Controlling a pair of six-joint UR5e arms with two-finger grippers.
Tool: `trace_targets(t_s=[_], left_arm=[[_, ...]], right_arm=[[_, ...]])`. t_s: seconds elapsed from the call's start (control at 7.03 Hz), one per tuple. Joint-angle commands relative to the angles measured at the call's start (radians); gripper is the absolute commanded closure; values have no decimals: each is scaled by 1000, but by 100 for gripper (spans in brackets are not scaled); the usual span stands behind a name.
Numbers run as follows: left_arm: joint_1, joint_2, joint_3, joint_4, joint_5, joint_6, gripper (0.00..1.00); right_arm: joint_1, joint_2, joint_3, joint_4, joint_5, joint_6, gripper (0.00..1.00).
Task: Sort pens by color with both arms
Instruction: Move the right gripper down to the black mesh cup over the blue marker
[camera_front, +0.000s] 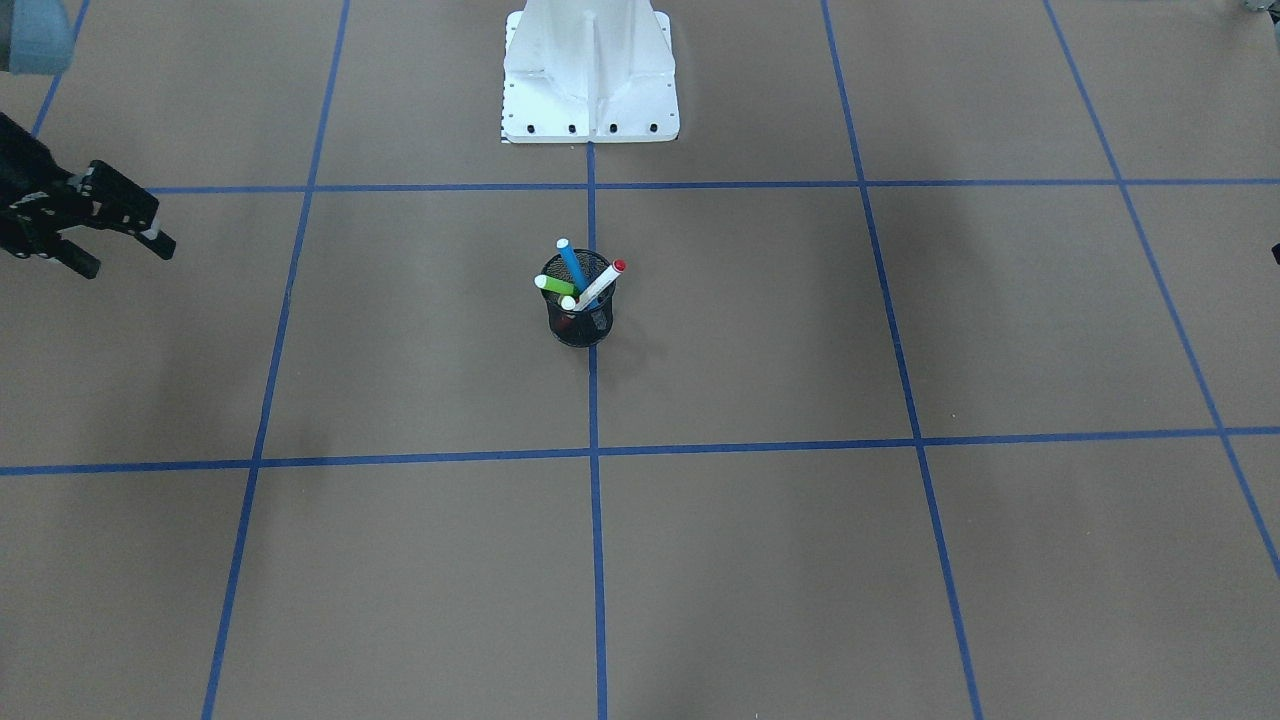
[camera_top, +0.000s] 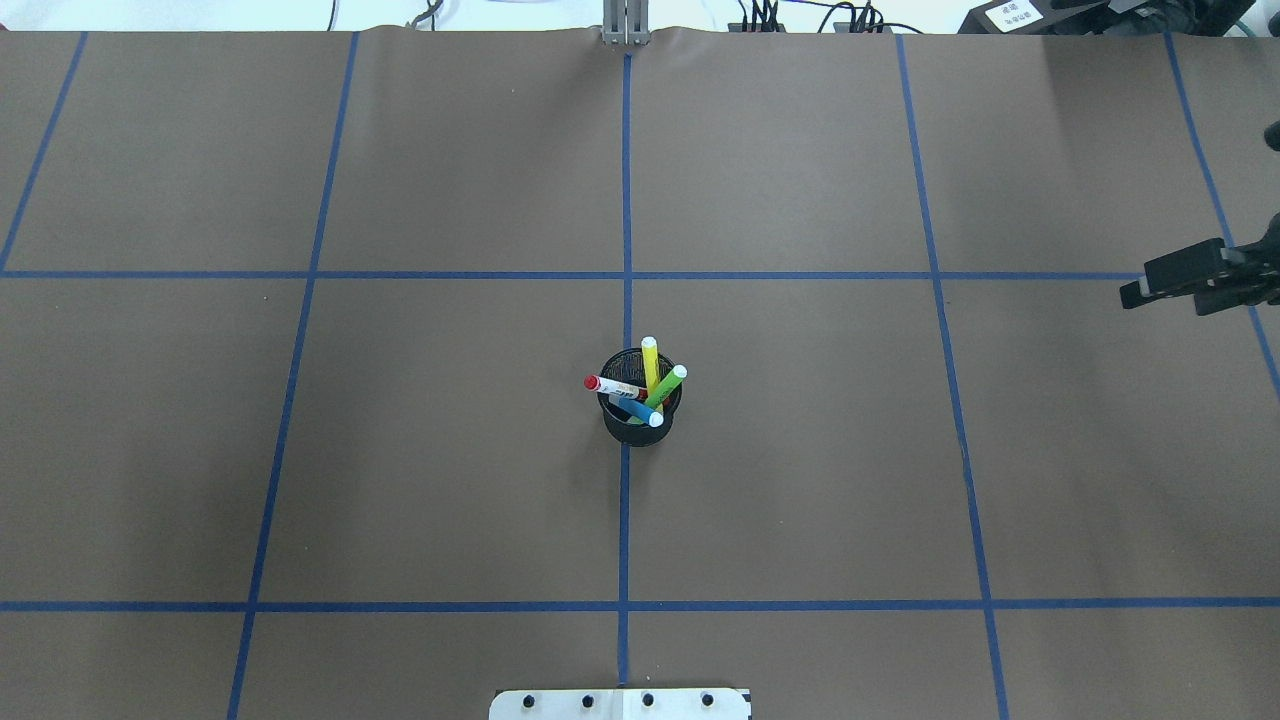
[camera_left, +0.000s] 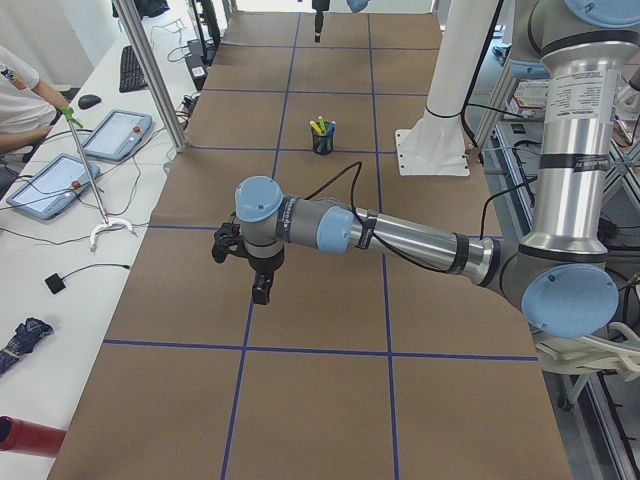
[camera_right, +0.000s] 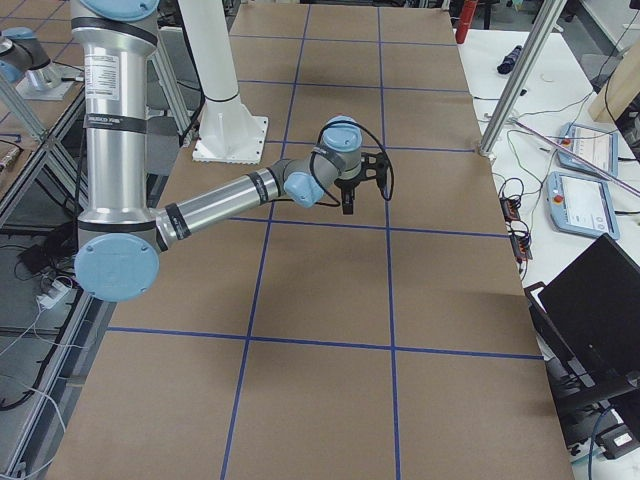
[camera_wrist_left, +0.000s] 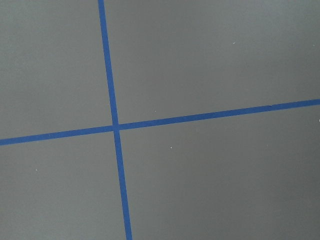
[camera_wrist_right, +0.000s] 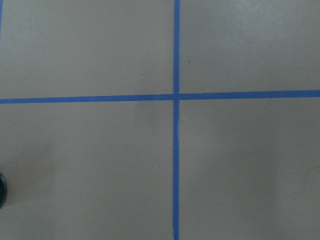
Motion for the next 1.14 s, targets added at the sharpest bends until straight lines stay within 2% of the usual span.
trace_targets(t_s=[0.0,0.14,0.43,0.57,0.71,1.0], left_arm=[[2,0,1,0,1,0,0],[2,0,1,0,1,0,0],[5,0,3,-1,1,0,0],[5,-2,3,-1,1,0,0],[5,-2,3,-1,1,0,0],[6,-6,3,-1,1,0,0]], right_arm=[[-278,217,17,13,-214,348,1],[-416,294,17,3,-393,370,3],[-634,340,17,3,-725,365,4],[-699,374,-3,3,-805,353,4],[-704,418,-56,6,-847,347,4],[-712,420,-86,11,-943,226,7]])
